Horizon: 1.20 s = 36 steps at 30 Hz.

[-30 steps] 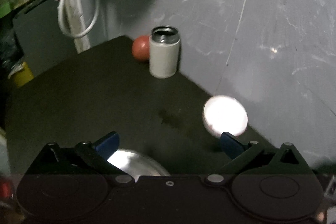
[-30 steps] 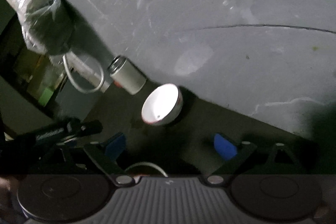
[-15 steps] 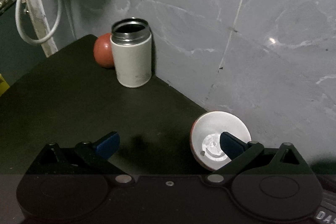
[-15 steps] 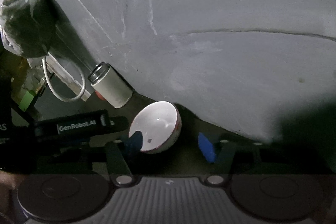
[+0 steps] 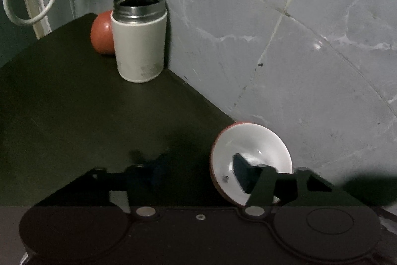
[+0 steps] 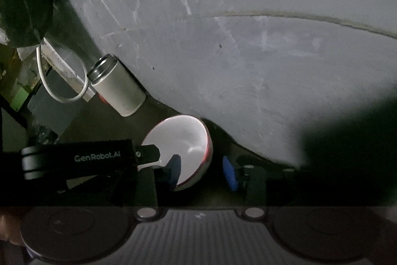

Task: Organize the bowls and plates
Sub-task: 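Move both tools to the second white bowl and grip its rim, then carry the second white bowl with both tools into the first white bowl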

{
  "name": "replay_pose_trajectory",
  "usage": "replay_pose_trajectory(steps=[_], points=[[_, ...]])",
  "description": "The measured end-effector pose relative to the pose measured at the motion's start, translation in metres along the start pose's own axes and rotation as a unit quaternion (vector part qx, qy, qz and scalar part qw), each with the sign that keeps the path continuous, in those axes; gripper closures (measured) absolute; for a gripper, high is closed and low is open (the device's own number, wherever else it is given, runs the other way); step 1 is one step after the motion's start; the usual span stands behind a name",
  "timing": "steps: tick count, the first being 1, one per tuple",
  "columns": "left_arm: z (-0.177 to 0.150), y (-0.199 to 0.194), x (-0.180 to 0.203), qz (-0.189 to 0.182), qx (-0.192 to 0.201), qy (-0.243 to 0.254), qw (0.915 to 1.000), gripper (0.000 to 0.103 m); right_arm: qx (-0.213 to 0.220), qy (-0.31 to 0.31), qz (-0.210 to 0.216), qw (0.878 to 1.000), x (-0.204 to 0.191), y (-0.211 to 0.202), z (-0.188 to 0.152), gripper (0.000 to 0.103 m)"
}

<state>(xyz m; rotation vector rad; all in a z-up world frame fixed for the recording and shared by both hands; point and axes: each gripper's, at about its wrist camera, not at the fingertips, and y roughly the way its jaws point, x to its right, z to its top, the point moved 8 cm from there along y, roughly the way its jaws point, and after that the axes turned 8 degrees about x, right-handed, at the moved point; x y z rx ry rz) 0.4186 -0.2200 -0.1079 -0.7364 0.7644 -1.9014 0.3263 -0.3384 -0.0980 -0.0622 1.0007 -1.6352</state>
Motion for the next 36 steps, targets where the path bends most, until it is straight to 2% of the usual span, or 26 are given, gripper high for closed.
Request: replay_pose_trajectory(steps=[4,6,7,18,29,36], points=[[-0.002,0.006,0.003,-0.011,-0.008,-0.003,0.9999,0.072,-0.005,-0.003,0.004,1.0,0.0,0.002,0.0,0.072],[-0.004,0.008,0.006,-0.015,-0.015,-0.004,0.9998,0.091,-0.01,-0.003,0.005,1.0,0.001,0.003,0.0,0.077],[-0.005,0.01,0.007,-0.017,-0.018,-0.004,0.9997,0.094,-0.013,-0.003,0.006,1.0,0.001,0.004,0.0,0.08],[-0.006,-0.001,0.008,-0.008,-0.009,-0.014,0.9998,0.096,-0.01,-0.021,0.024,0.999,-0.004,-0.006,0.0,0.082],[0.006,-0.063,0.01,-0.011,0.057,-0.024,0.998,0.096,0.025,-0.05,0.069,0.996,-0.02,-0.053,0.015,0.082],[0.008,-0.102,0.014,-0.013,0.095,-0.044,0.9944,0.096,0.041,-0.093,0.099,0.99,-0.036,-0.086,0.027,0.082]])
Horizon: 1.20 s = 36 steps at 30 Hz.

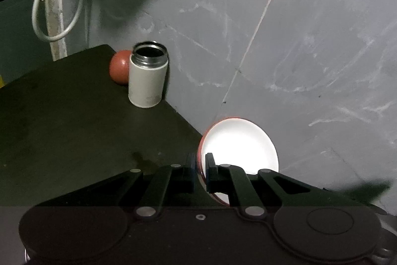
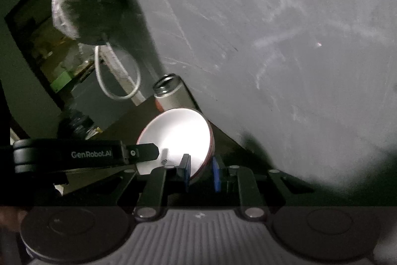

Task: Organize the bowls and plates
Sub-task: 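Carry the second white bowl with both tools into the first white bowl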

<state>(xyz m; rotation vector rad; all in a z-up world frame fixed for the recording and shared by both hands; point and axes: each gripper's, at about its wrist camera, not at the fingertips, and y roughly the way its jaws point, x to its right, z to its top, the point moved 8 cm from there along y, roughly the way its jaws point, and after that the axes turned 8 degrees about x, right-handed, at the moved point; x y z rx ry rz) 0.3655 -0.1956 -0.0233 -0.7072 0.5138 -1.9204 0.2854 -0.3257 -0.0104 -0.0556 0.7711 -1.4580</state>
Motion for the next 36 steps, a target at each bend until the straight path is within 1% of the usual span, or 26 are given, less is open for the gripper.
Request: replay_pose_trajectory(steps=[10,20,25,31,36], points=[[0.001,-0.037,-0.002,-0.005,0.035,-0.036,0.9987,0.096,-0.004,-0.051,0.032,0.998,-0.021,-0.024,0.013,0.082],[-0.005,-0.066,-0.002,0.0,0.053,-0.054,0.9971,0.097,-0.012,-0.085,0.069,0.994,-0.029,-0.057,0.007,0.082],[-0.016,-0.079,-0.006,0.006,0.051,-0.061,0.9968,0.097,-0.019,-0.096,0.087,0.991,-0.033,-0.065,0.002,0.082],[-0.028,-0.088,-0.008,0.01,0.045,-0.067,0.9967,0.097,-0.03,-0.104,0.096,0.99,-0.038,-0.072,-0.004,0.082],[-0.04,-0.096,-0.009,0.018,0.033,-0.062,0.9974,0.096,-0.042,-0.105,0.102,0.988,-0.041,-0.078,-0.013,0.082]])
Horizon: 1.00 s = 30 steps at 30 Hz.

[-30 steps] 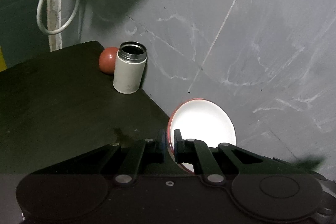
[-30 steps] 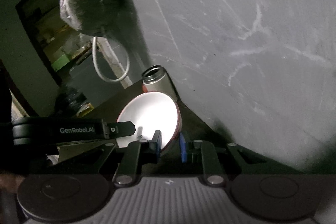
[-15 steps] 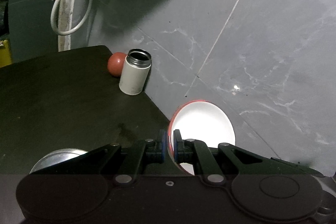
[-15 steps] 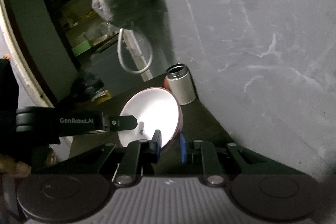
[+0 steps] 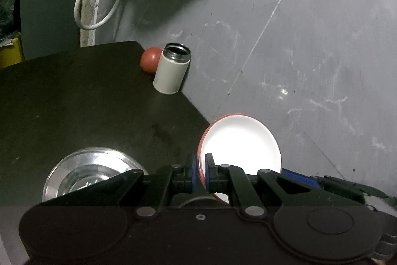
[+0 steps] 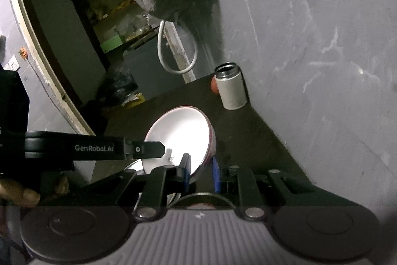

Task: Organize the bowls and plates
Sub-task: 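Carry the second white bowl with both tools into the first white bowl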

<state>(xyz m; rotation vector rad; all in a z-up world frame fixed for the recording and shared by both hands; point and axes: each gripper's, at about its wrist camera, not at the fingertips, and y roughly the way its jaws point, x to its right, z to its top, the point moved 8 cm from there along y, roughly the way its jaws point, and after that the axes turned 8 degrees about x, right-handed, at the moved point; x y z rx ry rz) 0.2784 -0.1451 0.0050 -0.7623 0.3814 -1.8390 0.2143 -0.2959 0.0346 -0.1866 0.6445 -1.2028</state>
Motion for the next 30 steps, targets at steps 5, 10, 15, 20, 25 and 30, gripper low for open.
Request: replay_pose_trajectory(steps=[5,10,15,20,25,30], points=[[-0.014,-0.007,-0.004,0.014,-0.015,-0.004,0.9998,0.096,-0.015,-0.003,0.004,1.0,-0.005,-0.005,-0.009,0.082],[-0.03,-0.009,-0.006,0.016,-0.03,-0.01,0.9994,0.095,-0.032,-0.004,0.0,0.999,-0.006,-0.009,-0.017,0.082],[-0.04,-0.01,-0.005,0.018,-0.048,-0.011,0.9986,0.094,-0.058,-0.018,-0.006,0.998,-0.01,-0.016,-0.025,0.082],[-0.048,-0.013,-0.004,0.021,-0.069,-0.008,0.9973,0.094,-0.085,-0.025,-0.012,0.996,-0.014,-0.02,-0.031,0.082],[-0.057,-0.012,-0.005,0.024,-0.092,-0.016,0.9954,0.094,-0.115,-0.03,-0.018,0.993,-0.014,-0.018,-0.038,0.082],[-0.072,-0.005,-0.006,0.03,-0.119,-0.018,0.9922,0.093,-0.146,-0.029,-0.024,0.989,-0.011,-0.014,-0.05,0.082]])
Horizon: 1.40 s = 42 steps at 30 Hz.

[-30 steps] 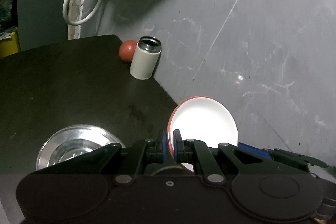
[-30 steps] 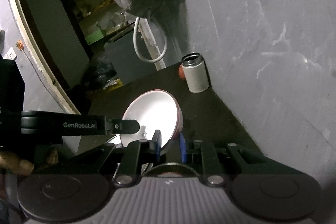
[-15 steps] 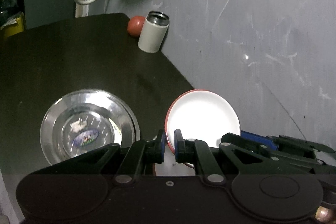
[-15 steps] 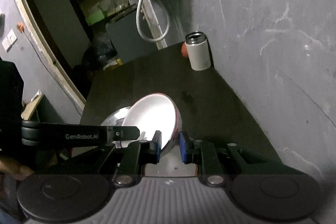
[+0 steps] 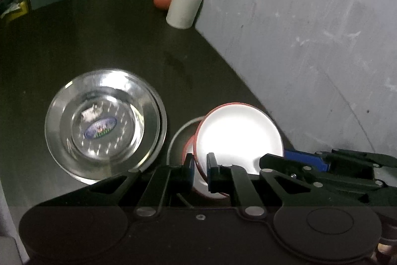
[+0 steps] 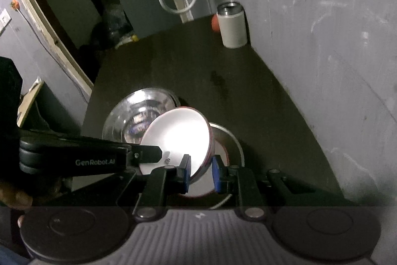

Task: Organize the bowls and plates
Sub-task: 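Carry the second white bowl with both tools into the first white bowl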

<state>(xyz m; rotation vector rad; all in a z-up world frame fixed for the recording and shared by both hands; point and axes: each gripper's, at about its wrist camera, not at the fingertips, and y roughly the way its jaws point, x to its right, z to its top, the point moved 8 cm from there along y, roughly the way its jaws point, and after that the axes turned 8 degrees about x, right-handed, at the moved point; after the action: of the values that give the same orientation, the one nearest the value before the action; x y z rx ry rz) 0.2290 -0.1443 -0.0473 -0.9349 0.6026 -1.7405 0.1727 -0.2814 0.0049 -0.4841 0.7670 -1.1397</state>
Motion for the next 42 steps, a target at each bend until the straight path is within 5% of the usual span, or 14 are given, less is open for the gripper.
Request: replay_pose_trajectory(steps=[24,42], points=[[-0.014,0.033,0.003,0.038,-0.066,0.026,0.9968,0.091,-0.065,0.01,-0.009,0.998,0.011,0.027,-0.01,0.083],[-0.011,0.04,0.01,0.052,-0.073,0.06,0.9942,0.088,-0.077,0.01,-0.016,0.997,0.014,0.036,-0.012,0.081]])
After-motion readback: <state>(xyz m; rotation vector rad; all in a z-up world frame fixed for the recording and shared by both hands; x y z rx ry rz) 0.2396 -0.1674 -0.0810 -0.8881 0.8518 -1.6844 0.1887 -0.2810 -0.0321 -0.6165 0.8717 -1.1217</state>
